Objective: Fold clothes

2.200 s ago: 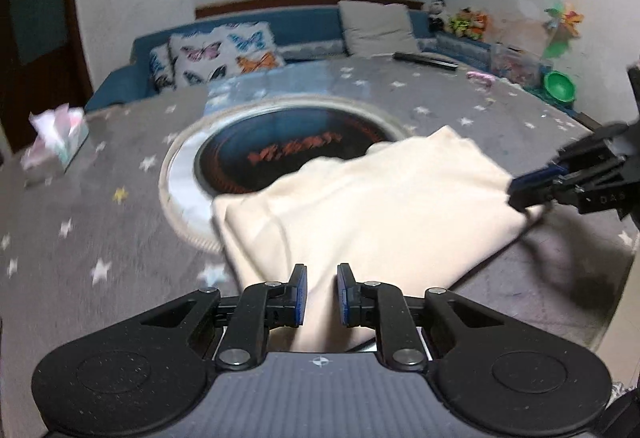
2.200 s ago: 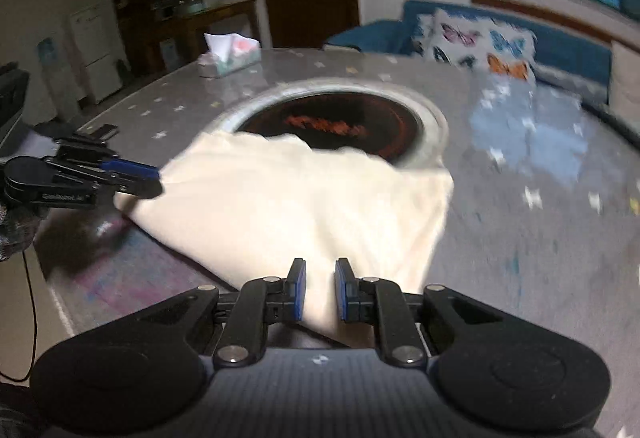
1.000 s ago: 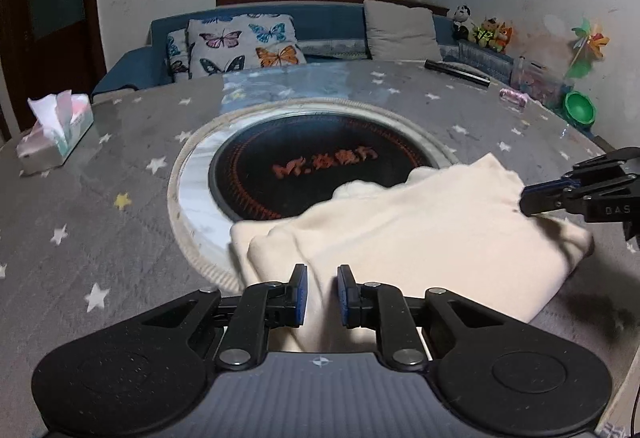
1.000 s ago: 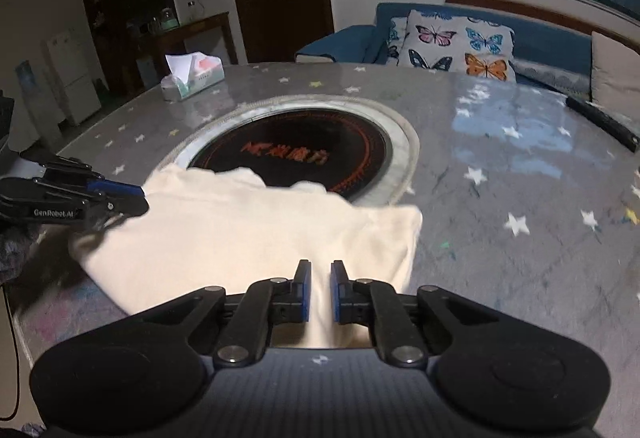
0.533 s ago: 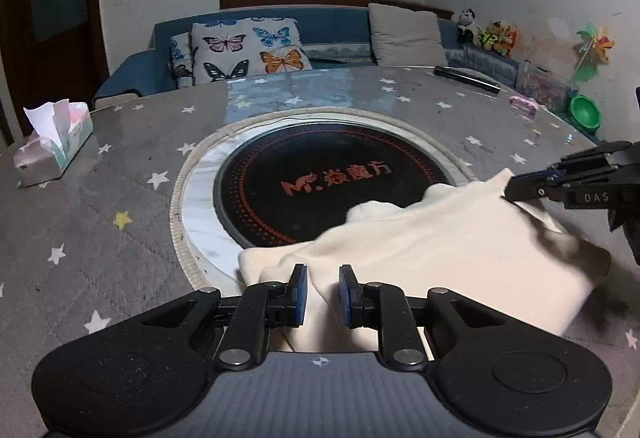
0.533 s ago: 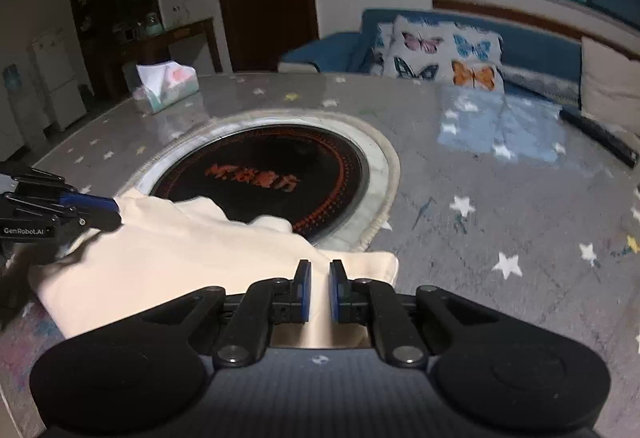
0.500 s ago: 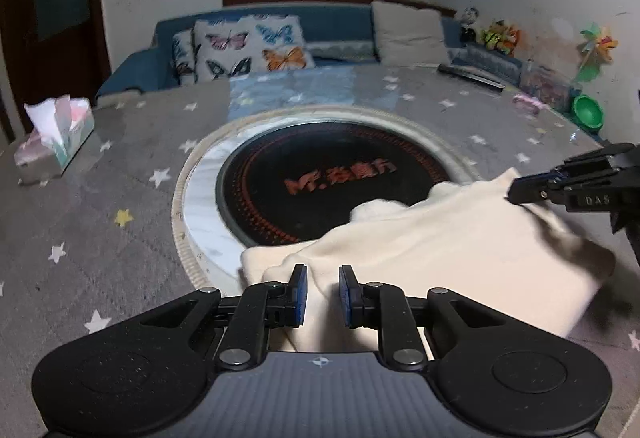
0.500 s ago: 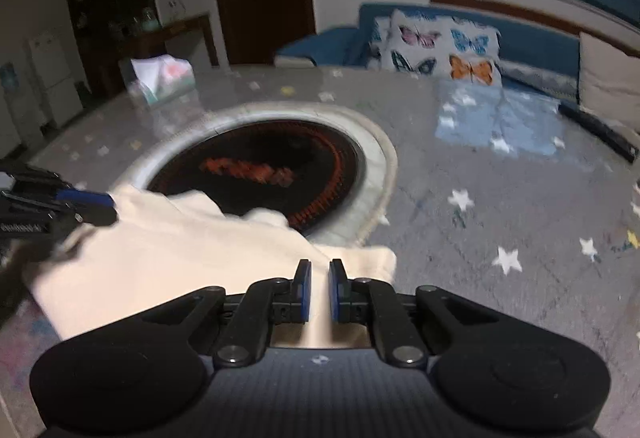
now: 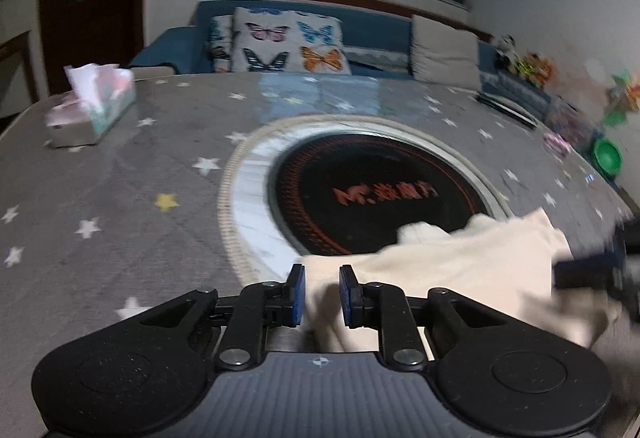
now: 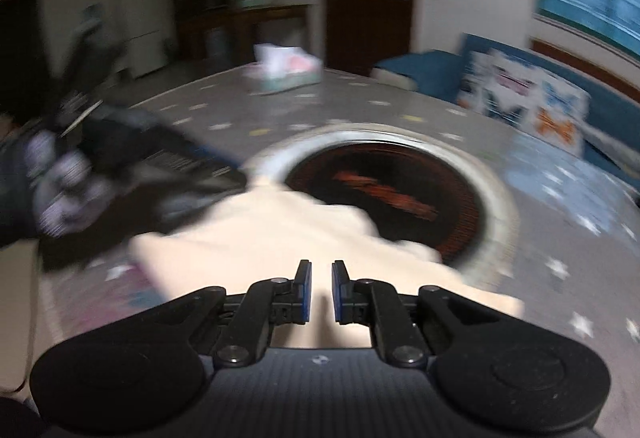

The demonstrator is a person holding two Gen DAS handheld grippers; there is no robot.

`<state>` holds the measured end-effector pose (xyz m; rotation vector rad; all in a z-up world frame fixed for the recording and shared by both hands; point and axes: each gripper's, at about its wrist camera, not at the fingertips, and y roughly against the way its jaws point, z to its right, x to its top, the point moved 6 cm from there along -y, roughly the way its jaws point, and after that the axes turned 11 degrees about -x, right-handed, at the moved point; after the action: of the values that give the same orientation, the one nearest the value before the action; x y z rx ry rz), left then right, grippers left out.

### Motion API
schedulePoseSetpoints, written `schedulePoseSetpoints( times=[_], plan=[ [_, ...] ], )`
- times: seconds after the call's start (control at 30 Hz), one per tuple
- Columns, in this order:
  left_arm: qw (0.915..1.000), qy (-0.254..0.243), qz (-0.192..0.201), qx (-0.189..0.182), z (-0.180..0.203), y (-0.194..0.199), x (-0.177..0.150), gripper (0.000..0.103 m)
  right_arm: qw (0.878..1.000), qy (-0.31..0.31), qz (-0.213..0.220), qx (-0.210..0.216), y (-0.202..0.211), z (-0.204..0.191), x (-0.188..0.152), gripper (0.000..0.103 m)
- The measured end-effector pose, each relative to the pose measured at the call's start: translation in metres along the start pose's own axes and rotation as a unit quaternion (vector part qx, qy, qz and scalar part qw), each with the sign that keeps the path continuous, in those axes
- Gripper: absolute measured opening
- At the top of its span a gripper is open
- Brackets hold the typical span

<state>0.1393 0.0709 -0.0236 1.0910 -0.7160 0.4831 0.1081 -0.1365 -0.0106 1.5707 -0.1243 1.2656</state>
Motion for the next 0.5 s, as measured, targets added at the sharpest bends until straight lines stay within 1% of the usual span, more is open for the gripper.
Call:
schedulePoseSetpoints(
  times=[0.03,0.07,0.17,0.3,0.4,0.5],
  plan=[
    [1.0,0.008,0.005,0.004,-0.004,0.006,0.001,0.031,1.0,0.015,0.002,0.004,-0.001,-0.01,0.0,0.02],
    [0.9998,0.012,0.009,0.009,-0.007,0.011,0.001,0.037,0.999,0.031,0.004,0.008,-0.003,-0.02,0.001,0.02],
    [0.9994,0.025,0.015,0.017,-0.014,0.024,-0.003,0.045,0.997,0.076,0.01,0.02,-0.007,-0.05,0.001,0.021],
    [0.9983,0.056,0.01,0.015,-0.02,0.037,-0.017,0.048,0.99,0.137,0.019,0.036,-0.013,-0.089,0.002,0.032],
    [0.9961,0.088,0.006,0.004,-0.024,0.044,-0.028,0.048,0.982,0.182,0.025,0.048,-0.018,-0.119,0.002,0.032],
    [0.9925,0.121,0.005,-0.014,-0.024,0.048,-0.037,0.049,0.975,0.22,0.03,0.027,-0.025,-0.135,-0.002,0.031]
  ],
)
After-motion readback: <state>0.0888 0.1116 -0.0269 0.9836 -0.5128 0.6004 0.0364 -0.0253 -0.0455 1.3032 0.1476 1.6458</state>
